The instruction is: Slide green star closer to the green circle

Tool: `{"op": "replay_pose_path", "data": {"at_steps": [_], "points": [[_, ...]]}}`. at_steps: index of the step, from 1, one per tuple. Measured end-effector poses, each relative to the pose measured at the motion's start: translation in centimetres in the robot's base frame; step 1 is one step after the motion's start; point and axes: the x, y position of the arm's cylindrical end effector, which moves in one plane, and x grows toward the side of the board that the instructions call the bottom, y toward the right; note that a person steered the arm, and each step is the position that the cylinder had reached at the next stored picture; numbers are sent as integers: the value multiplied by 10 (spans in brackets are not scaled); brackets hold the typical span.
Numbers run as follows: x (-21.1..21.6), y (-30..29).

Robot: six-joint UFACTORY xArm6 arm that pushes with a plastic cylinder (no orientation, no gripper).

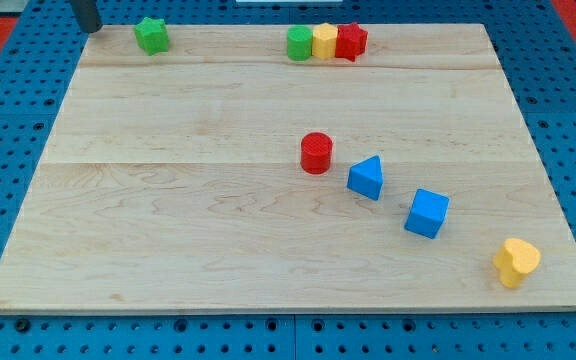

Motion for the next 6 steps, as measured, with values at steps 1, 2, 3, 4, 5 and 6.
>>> {"op": "replay_pose_path", "data": {"at_steps": [1,2,3,4,5,6], "points": [[0,0],[1,0],[1,0],[1,1],[5,29],[12,47]]}}
